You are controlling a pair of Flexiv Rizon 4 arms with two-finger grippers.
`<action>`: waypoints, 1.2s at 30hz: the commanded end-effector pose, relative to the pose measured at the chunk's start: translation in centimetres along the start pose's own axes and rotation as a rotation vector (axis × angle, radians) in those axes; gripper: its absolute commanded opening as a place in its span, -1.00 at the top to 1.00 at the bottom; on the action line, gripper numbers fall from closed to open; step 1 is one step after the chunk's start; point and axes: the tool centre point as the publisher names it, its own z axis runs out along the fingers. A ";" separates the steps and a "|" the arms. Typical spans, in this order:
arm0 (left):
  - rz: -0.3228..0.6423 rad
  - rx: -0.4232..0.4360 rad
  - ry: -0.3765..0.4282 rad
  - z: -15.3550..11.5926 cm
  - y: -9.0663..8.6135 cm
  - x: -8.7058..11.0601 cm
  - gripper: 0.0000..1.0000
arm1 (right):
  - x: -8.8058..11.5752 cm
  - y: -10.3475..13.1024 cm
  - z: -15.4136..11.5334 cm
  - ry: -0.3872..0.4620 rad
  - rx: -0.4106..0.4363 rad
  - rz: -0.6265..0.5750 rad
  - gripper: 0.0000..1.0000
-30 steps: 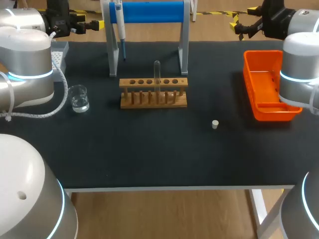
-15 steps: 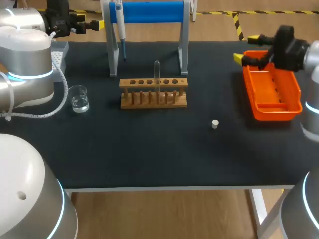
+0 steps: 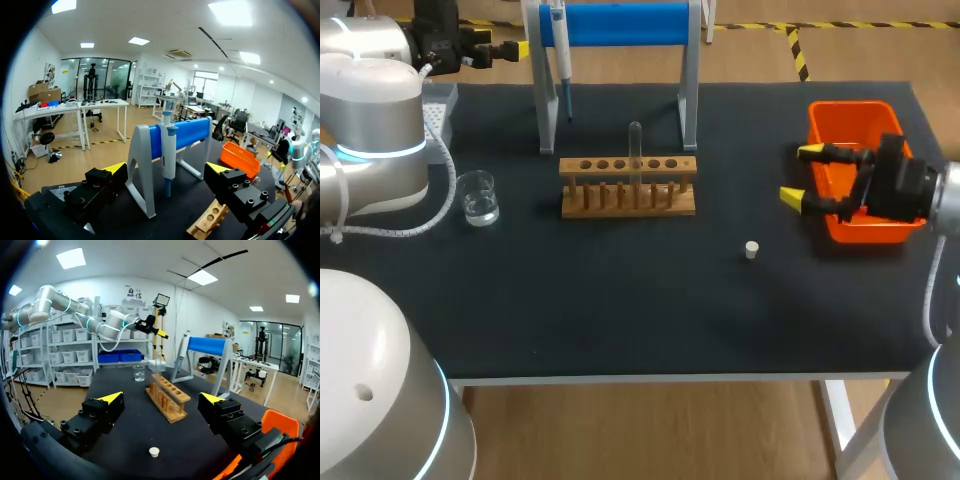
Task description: Invert the test tube, pick up the pipette, mount the tip to pipette, aspirate from beaker and dispense into the tube, eject the tip, return the pipette, and cap with the stopper.
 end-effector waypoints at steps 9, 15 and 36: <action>0.000 0.002 -0.001 0.0 0.1 0.0 -1.00 | 2.8 -0.6 1.8 0.003 0.004 -0.016 -1.00; 0.000 0.002 -0.001 0.0 0.1 0.0 -1.00 | 2.6 -0.5 1.9 -0.022 0.021 -0.009 -1.00; 0.139 0.006 0.036 -2.2 7.9 14.4 -1.00 | 2.6 -0.5 1.9 -0.022 0.021 -0.009 -1.00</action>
